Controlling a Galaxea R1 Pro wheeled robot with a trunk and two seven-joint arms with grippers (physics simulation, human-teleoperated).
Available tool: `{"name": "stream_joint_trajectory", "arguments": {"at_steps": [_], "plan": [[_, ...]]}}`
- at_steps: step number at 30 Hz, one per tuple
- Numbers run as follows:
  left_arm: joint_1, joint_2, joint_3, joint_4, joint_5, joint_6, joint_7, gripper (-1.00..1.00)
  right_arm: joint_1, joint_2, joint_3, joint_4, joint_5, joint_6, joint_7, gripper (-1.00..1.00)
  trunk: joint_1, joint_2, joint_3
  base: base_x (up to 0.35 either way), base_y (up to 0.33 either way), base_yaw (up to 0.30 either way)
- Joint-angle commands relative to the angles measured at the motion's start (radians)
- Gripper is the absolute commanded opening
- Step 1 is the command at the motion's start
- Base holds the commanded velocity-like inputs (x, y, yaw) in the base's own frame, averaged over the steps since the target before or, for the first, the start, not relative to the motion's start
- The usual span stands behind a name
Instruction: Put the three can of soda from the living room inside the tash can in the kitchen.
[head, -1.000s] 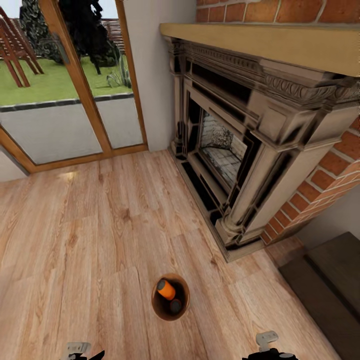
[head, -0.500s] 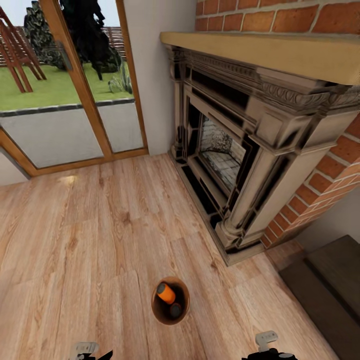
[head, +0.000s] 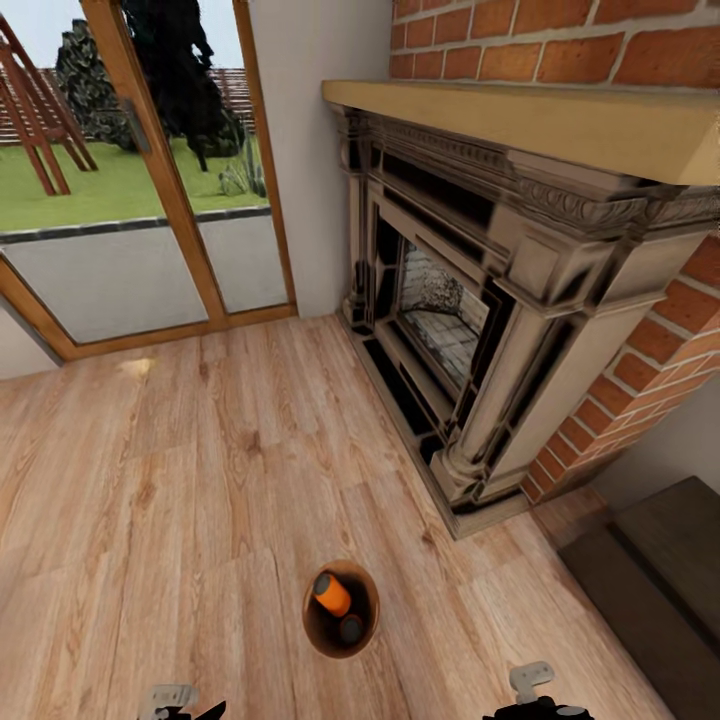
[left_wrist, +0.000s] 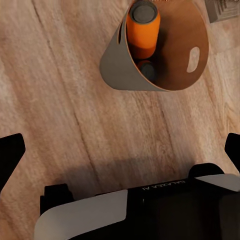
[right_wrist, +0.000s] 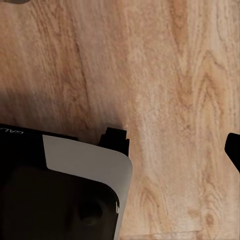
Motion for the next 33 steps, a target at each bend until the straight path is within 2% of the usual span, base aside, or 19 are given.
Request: {"name": "stream_joint_trajectory", "arguments": {"at_steps": [1, 14, 25, 33], "plan": [[0.0, 0.0, 0.0, 0.0, 0.0, 0.0, 0.0, 1.0, 0.0, 0.0, 0.0, 0.0, 0.0, 0.0, 0.0, 1.0, 0.0, 0.0, 0.002, 0.0, 0.0, 0.0], [0.0, -0.002, -0.001, 0.0, 0.0, 0.0, 0.0, 1.0, 0.0, 0.0, 0.0, 0.0, 0.001, 0.0, 0.0, 1.0, 0.0, 0.0, 0.023, 0.0, 0.0, 0.0], [0.0, -0.05, -0.001, 0.0, 0.0, 0.0, 0.0, 1.0, 0.0, 0.0, 0.0, 0.0, 0.002, 0.0, 0.0, 1.0, 0.0, 0.0, 0.042, 0.0, 0.0, 0.0], [0.0, -0.062, -0.002, -0.001, 0.0, 0.0, 0.0, 1.0, 0.0, -0.001, 0.0, 0.0, 0.002, 0.0, 0.0, 1.0, 0.0, 0.0, 0.055, 0.0, 0.0, 0.0]]}}
